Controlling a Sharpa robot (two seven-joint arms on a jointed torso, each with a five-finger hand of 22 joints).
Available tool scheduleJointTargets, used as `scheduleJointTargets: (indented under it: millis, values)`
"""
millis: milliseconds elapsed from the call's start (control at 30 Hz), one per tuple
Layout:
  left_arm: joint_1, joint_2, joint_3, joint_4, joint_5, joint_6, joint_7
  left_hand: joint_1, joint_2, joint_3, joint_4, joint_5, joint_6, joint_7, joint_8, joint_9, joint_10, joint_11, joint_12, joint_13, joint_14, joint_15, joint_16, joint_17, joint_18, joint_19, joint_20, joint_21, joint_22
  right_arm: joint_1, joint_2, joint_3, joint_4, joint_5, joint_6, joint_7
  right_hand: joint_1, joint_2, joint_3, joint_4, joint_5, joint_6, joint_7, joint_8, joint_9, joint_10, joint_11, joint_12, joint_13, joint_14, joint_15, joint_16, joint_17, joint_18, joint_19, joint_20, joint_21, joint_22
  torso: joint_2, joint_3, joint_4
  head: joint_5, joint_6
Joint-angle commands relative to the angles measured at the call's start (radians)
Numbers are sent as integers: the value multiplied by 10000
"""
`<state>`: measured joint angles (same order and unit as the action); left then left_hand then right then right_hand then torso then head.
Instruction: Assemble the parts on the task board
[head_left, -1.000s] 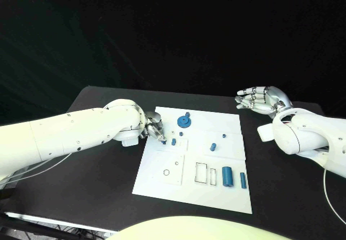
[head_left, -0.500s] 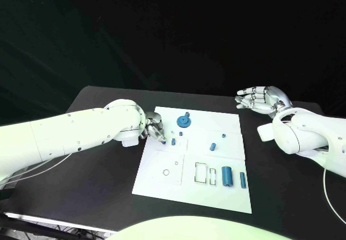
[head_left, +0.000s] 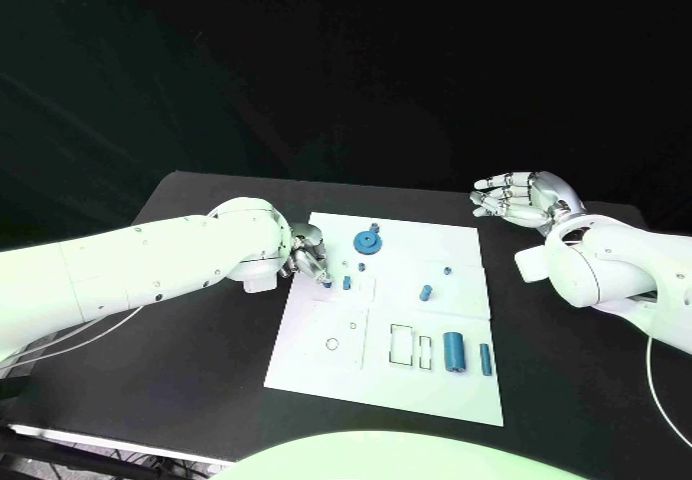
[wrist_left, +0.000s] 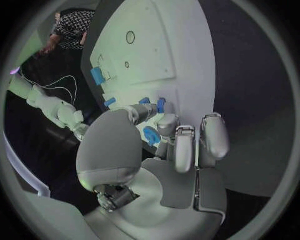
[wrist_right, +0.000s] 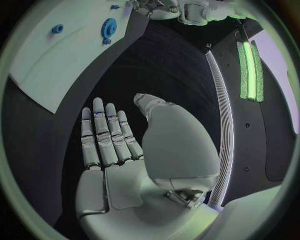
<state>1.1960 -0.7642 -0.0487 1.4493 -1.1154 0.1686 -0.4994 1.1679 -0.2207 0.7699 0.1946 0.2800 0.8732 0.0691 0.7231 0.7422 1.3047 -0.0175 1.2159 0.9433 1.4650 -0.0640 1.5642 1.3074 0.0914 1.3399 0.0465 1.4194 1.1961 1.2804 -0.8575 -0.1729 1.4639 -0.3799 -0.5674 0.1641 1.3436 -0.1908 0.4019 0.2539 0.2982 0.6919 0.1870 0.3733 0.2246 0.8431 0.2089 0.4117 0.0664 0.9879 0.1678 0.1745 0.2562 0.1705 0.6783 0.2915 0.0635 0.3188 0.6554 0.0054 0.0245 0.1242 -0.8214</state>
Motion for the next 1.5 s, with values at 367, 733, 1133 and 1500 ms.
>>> scheduleJointTargets:
  millis: [367,733,1133,1500]
  values:
    - [-29,30,-22,21,-98,309,-112,12,68,1576,-1531,31,219,-127,45,-1,76,-9,77,47,1058,-63,66,2634,-108,55,-36,-1,0,-7,-3,2,6,-28,157,95,-86,50,-33,-7,0,57,868,-13,-10,20,13,19,-13,41,-4,-64,-11,97,-75,-24,-5,-10,-1,2,-2,4,7]
    - [-29,73,-22,10,-91,291,-123,9,63,1584,-1541,36,227,-129,45,-3,90,-11,89,67,1058,-65,66,2634,-108,53,-37,-2,-3,-8,-6,2,11,-28,155,95,-86,50,-33,-7,0,57,868,-13,-10,20,13,19,-13,41,-4,-64,-11,97,-75,-24,-5,-10,-2,6,-7,2,9]
    - [-33,221,-44,-77,135,307,-88,-319,-8,1485,-1469,50,403,-195,55,-41,383,-48,337,492,1058,-78,66,2634,-107,51,-47,-20,-20,-8,-18,2,15,-28,156,91,-86,50,-33,-7,0,57,868,-13,-10,20,13,19,-13,41,-4,-64,-11,97,-75,-24,-5,-10,3,6,-10,-19,-15]
    - [-35,266,-50,-135,224,152,-121,-802,-43,820,-1122,-78,539,-322,-26,-140,479,-132,332,564,1058,-138,66,2634,-109,62,-96,-59,-34,-8,-35,2,31,-28,140,98,-86,50,-33,-7,0,57,868,-13,-10,20,13,19,-13,41,-4,-64,-11,97,-75,-24,-5,-10,-1,9,-4,-40,-47]
